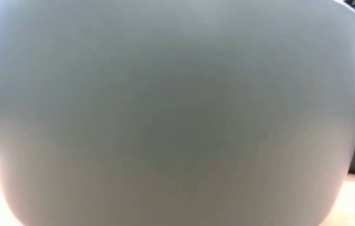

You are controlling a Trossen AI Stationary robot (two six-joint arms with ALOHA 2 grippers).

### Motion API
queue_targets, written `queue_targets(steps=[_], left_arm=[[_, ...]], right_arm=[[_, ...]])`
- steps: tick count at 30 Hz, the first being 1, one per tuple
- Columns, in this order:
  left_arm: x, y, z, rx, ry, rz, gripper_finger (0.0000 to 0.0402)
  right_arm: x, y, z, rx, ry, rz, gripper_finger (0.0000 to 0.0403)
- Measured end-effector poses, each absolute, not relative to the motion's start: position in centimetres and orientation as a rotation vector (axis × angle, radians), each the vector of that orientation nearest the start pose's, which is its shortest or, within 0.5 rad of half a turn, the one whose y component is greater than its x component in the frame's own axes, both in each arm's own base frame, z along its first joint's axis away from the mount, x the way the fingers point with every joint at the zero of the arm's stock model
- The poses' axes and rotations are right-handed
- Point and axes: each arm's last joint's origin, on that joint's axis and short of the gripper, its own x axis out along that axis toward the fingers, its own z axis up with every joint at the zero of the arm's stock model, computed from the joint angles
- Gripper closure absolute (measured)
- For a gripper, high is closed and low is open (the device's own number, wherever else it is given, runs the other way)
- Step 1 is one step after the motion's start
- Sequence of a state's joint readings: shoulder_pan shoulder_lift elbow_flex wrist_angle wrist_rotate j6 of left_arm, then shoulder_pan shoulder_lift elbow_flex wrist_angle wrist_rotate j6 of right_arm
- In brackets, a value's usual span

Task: Nest bowls inside each other
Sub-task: Stack the light grey bowl on the top white bowl

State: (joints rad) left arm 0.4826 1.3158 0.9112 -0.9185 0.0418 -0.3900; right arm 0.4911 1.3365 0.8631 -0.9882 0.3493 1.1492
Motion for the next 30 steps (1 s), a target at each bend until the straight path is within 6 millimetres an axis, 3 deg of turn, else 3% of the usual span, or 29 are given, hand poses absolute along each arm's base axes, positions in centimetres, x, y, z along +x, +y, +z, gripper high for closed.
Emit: queue_targets(steps=[19,30], left_arm=[[20.4,11.1,21.8,-0.754,1.185,0.652,0.0298],[21.3,12.3,19.3,-0.78,1.275,0.679,0.0285]], right_arm=[[19.6,9.2,20.8,0.334,1.133,-0.607,0.0381],[19.7,9.3,20.9,0.34,1.123,-0.603,0.0381]])
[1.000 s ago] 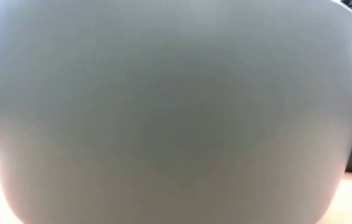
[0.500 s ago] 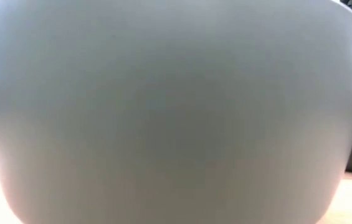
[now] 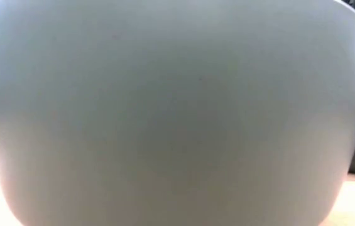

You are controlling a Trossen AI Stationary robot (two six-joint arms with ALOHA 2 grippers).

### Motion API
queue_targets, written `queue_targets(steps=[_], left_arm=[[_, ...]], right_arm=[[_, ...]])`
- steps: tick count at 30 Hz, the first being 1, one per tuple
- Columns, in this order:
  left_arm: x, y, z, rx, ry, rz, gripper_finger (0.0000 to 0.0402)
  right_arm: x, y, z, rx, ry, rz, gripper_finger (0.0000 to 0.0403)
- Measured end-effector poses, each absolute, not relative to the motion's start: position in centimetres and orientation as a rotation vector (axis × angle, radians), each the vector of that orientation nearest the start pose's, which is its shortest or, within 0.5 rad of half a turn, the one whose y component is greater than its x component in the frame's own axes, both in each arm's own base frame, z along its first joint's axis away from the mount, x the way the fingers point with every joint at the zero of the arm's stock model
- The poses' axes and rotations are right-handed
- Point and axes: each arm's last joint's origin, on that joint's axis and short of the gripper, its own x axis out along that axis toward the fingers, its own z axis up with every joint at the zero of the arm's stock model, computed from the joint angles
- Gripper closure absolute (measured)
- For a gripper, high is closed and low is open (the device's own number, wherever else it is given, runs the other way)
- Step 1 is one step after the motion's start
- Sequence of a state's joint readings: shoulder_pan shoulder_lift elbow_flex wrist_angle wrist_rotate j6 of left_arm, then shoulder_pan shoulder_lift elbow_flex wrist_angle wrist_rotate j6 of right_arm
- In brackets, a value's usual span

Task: Nest bowls inside each other
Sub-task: Stack the light grey bowl on the top white bowl

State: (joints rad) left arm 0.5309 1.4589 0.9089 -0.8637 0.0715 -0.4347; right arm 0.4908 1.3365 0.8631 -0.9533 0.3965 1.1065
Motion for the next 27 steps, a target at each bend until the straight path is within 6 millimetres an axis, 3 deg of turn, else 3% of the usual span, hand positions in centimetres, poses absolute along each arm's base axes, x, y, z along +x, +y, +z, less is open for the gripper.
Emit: queue_targets(steps=[10,22,27], left_arm=[[21.4,13.2,18.2,-0.786,1.318,0.678,0.0265],[20.6,12.8,20.2,-0.787,1.233,0.663,0.0249],[19.8,13.5,20.7,-0.756,1.215,0.763,0.025]], right_arm=[[19.8,9.3,20.9,0.338,1.118,-0.602,0.0381],[19.8,9.3,20.9,0.339,1.117,-0.602,0.0381],[19.8,9.3,20.9,0.341,1.115,-0.6,0.0381]])
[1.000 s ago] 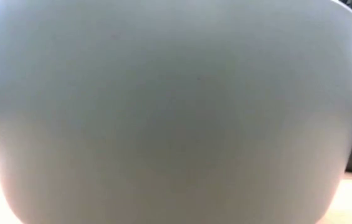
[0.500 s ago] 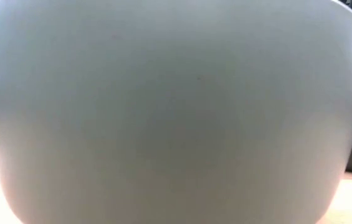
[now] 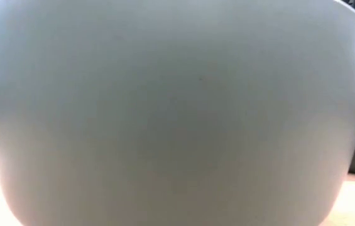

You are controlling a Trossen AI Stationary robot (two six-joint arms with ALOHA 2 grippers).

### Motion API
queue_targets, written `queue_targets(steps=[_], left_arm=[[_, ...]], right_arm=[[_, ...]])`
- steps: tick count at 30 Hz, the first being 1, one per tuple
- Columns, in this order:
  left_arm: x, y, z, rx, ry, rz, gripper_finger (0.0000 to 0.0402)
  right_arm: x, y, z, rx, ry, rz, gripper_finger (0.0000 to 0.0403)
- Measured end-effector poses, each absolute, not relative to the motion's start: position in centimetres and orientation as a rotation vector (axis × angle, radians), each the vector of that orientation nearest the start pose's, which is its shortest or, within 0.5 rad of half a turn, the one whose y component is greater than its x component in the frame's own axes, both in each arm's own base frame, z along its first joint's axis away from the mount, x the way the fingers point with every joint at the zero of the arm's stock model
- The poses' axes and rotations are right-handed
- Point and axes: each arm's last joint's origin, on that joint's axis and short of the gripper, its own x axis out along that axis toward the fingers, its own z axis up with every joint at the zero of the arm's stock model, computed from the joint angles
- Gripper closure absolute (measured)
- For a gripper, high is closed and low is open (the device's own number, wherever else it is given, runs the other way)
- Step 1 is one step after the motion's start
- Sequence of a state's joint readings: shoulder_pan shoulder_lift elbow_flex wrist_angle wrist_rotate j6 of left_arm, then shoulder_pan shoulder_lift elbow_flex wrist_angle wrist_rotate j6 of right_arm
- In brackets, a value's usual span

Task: Nest bowls inside each other
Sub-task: Stack the light grey bowl on the top white bowl

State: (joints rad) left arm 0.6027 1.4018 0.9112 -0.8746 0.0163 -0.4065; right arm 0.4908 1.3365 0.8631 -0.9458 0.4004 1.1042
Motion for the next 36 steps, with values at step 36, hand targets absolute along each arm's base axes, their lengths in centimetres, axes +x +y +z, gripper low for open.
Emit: queue_targets(steps=[36], left_arm=[[21.0,14.2,16.3,-0.788,1.423,0.768,0.0246]], right_arm=[[20.0,9.4,20.9,0.34,1.087,-0.597,0.0381]])
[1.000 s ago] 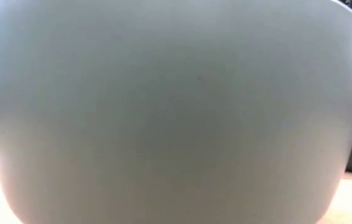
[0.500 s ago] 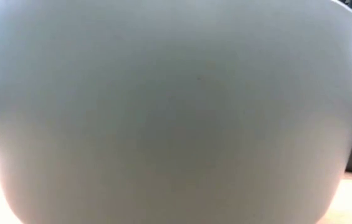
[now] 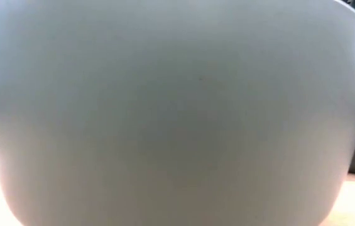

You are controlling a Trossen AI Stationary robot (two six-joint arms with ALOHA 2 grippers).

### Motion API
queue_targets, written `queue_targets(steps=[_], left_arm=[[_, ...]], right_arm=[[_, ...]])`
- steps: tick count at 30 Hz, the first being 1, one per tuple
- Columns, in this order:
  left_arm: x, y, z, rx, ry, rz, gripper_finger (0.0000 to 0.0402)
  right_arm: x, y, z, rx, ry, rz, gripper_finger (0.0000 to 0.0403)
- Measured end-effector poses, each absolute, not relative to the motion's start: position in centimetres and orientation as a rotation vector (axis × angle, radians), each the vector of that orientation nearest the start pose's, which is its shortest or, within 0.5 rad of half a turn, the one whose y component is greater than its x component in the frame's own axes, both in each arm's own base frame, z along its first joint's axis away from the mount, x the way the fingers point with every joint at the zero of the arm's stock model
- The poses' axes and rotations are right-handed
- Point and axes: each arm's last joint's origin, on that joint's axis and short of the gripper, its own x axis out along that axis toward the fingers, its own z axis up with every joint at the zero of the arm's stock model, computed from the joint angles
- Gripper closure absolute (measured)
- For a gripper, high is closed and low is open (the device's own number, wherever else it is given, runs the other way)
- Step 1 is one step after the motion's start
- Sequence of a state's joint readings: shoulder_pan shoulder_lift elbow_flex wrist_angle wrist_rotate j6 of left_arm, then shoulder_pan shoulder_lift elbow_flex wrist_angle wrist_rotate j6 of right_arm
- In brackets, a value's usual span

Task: Nest bowls inside each other
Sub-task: Stack the light grey bowl on the top white bowl

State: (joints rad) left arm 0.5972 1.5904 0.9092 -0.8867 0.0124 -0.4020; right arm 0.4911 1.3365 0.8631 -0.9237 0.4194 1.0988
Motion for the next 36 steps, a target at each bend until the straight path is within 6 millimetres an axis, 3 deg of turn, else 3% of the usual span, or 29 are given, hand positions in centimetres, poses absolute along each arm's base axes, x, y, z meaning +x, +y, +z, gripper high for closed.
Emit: queue_targets(steps=[9,20,28,36], left_arm=[[21.1,14.3,16.1,-0.785,1.429,0.765,0.0282],[21.1,14.3,16.2,-0.786,1.429,0.746,0.0387],[21.1,14.2,16.5,-0.761,1.43,0.723,0.0384],[22.7,14.4,20.4,-0.712,1.366,0.707,0.0388]], right_arm=[[20.0,9.4,20.9,0.337,1.089,-0.595,0.0381],[20.0,9.4,20.9,0.337,1.089,-0.595,0.0381],[20.0,9.3,20.9,0.336,1.087,-0.596,0.0381],[20.0,9.3,21.0,0.299,1.076,-0.594,0.0381]])
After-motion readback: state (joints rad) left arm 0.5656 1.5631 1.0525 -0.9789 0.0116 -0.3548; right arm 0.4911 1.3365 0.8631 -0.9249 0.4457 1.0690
